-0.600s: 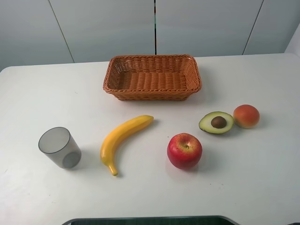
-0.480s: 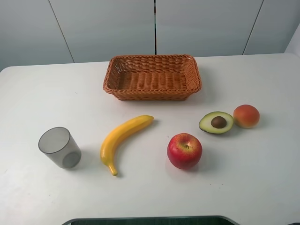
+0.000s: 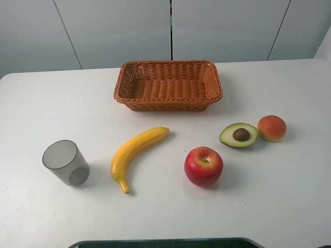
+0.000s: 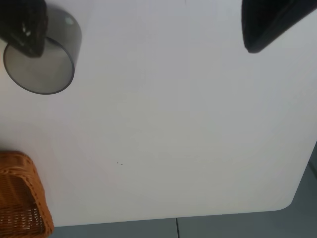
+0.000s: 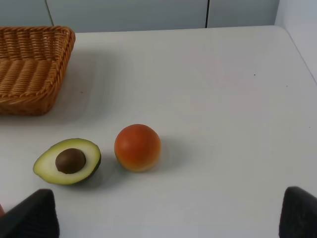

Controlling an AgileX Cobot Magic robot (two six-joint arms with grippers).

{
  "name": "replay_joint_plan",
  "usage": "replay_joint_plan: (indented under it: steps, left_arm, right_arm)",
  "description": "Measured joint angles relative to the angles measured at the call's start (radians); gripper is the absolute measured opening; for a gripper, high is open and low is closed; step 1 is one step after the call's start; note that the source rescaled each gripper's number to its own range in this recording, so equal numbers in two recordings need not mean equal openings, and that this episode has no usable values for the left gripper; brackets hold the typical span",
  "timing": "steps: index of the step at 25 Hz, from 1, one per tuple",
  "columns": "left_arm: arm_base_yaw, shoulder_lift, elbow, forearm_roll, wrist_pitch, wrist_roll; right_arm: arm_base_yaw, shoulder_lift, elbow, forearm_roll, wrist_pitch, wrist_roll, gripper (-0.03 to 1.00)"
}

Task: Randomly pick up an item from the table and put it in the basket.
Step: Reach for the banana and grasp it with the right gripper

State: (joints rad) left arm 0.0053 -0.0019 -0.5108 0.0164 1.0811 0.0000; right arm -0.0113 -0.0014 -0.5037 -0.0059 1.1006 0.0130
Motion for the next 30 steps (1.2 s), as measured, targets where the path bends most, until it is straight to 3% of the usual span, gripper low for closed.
replay_joint_plan:
  steps: [30]
  left_arm:
    - [0.0,0.0,0.0,0.0,0.0,0.0]
  right_arm:
    - [0.0,0.0,0.0,0.0,0.0,0.0,0.94]
